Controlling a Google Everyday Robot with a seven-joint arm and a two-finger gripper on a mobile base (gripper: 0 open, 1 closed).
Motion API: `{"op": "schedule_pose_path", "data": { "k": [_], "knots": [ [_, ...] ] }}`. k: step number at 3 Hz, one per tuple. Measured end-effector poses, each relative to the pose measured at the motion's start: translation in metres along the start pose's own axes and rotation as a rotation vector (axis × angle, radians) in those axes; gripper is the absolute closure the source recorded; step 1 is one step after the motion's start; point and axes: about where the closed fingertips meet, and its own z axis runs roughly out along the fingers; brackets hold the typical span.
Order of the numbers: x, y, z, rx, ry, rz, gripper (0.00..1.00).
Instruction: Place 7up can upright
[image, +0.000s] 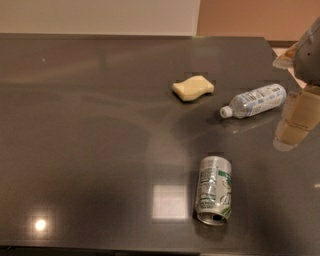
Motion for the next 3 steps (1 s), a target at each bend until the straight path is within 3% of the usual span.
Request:
{"op": "schedule_pose_path", "data": {
  "k": [1,2,3],
  "knots": [
    [0.0,0.0,0.0,0.0,0.0,0.0,0.0],
    [0.003,0.011,0.0,0.036,-0.01,0.101,0.0],
    [0.04,-0.001,0.014,0.073,0.047,0.321,0.0]
  ]
}}
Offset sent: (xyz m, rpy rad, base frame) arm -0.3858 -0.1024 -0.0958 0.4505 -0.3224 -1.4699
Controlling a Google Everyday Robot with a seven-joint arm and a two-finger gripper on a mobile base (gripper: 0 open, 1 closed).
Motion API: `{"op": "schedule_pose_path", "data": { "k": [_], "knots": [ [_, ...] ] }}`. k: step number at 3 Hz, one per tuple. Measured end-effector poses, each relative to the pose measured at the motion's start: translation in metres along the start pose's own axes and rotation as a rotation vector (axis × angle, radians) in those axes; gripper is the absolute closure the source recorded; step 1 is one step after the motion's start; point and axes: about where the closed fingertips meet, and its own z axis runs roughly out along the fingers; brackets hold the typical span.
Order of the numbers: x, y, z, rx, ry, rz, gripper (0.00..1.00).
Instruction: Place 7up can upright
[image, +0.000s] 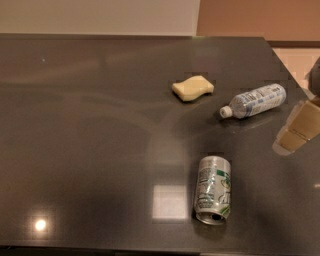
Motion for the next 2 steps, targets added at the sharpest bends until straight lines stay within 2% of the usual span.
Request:
{"op": "schedule_pose_path", "data": {
  "k": [1,2],
  "knots": [
    [0.007,-0.044,-0.015,0.01,0.079,0.112,0.0],
    [-0.032,-0.078,-0.015,-0.046,0.087,0.025,0.0]
  ]
}}
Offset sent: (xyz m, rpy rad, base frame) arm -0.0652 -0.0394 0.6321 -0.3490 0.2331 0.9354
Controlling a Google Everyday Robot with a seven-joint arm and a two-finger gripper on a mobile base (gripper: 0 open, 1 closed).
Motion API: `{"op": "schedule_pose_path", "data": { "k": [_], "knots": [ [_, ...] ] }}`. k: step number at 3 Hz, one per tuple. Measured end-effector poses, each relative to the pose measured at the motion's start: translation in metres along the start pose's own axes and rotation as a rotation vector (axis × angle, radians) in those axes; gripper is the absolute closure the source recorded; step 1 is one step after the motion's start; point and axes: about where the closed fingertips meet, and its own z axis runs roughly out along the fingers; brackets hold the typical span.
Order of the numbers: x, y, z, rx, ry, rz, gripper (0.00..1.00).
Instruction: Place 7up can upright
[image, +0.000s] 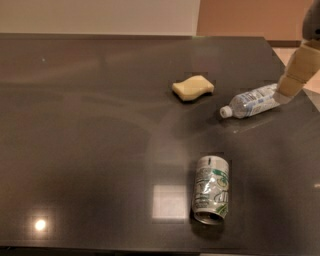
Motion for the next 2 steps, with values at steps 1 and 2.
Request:
{"op": "schedule_pose_path", "data": {
  "k": [1,2],
  "knots": [
    [-0.0342,-0.0238,-0.0213,0.068,-0.053,-0.099,0.0],
    [-0.0388,-0.0272,-0.0194,0.081,-0.065,-0.099,0.0]
  ]
}}
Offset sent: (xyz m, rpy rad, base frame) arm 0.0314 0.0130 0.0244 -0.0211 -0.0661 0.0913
